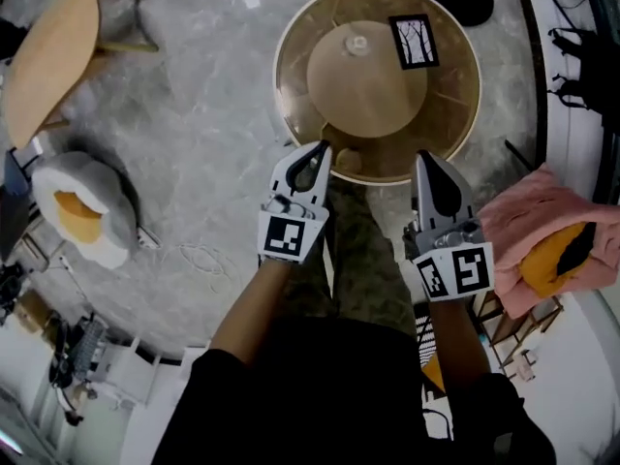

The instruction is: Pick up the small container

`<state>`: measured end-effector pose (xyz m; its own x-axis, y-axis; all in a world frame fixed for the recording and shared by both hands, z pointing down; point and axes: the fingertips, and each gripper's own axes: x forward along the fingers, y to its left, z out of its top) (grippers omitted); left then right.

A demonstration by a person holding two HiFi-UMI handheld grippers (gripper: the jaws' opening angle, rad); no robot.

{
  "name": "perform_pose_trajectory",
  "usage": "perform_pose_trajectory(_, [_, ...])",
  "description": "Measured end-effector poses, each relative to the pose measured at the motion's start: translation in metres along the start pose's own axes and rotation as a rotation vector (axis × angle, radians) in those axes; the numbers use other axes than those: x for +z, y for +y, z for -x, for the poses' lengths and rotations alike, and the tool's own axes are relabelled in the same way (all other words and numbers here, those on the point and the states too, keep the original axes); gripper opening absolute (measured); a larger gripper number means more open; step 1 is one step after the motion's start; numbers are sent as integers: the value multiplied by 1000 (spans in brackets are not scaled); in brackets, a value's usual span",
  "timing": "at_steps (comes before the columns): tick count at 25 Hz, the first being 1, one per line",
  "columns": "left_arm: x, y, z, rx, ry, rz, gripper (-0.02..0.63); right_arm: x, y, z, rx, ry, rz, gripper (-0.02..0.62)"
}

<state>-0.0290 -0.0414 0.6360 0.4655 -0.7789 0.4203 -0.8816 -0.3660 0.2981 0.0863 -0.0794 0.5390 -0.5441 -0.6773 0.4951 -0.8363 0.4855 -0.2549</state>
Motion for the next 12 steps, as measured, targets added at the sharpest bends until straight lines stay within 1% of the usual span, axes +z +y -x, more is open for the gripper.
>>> perform_pose_trajectory(5, [-27,28,-50,0,9,-12,21,-19,-16,-28,-35,-17,-16,17])
perform_pose_trajectory(8, [-36,38,-77,-20,3,-26,21,-33,-16,-38,-24,1,-5,17])
perform_pose_trajectory(12, [-35,44,-113,-64,-13,-66,21,-49,-20,-46,-6,21,17,17])
